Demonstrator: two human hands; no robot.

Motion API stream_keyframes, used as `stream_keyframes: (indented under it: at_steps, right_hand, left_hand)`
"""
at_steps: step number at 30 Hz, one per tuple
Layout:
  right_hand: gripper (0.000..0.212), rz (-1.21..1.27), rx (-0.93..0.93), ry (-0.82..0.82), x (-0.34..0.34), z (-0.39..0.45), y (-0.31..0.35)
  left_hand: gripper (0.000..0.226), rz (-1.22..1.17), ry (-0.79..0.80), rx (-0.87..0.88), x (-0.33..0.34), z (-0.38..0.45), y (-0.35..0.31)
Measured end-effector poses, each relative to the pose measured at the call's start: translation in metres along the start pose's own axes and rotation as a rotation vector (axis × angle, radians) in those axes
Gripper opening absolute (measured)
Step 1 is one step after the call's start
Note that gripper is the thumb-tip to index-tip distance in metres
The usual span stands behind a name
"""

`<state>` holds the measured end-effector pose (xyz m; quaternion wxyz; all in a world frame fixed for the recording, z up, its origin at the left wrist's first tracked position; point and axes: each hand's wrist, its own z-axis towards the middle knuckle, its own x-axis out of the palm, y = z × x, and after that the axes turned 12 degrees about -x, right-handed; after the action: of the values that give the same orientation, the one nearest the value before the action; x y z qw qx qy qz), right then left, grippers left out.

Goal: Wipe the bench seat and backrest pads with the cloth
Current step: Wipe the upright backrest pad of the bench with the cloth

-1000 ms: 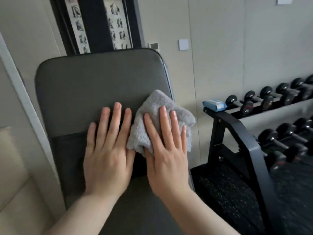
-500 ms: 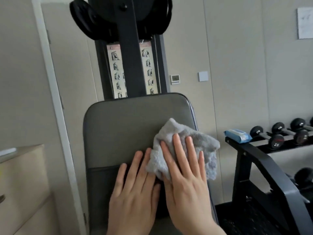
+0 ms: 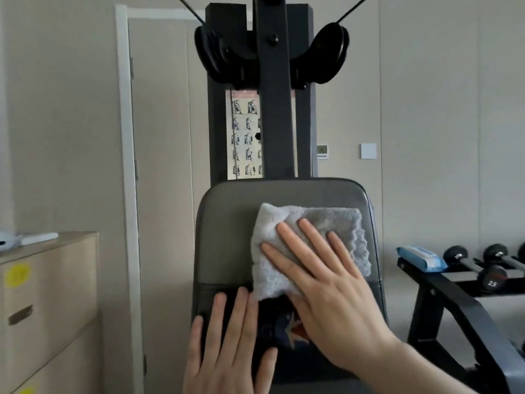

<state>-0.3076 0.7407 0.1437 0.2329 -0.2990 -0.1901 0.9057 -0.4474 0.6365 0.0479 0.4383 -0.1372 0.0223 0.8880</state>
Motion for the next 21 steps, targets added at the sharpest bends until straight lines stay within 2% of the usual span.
stream_keyframes:
  at_steps: [4,5,6,9,11,15,18,21]
  right_hand:
    - [0.054,0.062,0.213,-0.108,-0.008,0.048,-0.001]
    - [0.056,0.082,0.208,-0.117,-0.005,0.056,0.011]
    - [0.057,0.094,0.141,-0.103,0.001,0.059,0.024]
    - [0.061,0.038,-0.216,0.018,0.013,0.041,0.042]
    - [0.061,0.005,-0.323,0.072,0.007,0.040,0.026]
    - [0.059,0.001,-0.186,0.003,-0.011,0.086,0.000]
    - [0.059,0.072,-0.058,-0.050,-0.009,0.105,0.021]
    - [0.061,0.075,-0.189,0.007,0.006,0.070,0.037]
  left_hand:
    - [0.068,-0.037,0.024,-0.073,-0.003,-0.002,-0.003]
    - [0.069,-0.049,0.023,-0.095,-0.003,-0.002,-0.003]
    - [0.070,-0.061,0.015,-0.115,-0.001,-0.003,-0.002]
    - [0.066,-0.106,-0.033,-0.121,0.004,-0.007,-0.001]
    - [0.067,-0.110,-0.015,-0.126,0.003,-0.008,-0.001]
    - [0.070,-0.144,0.098,-0.120,-0.004,-0.004,-0.006]
    - [0.068,-0.160,0.095,-0.124,-0.002,-0.006,-0.006]
    - [0.064,-0.166,0.022,-0.104,0.003,-0.006,-0.003]
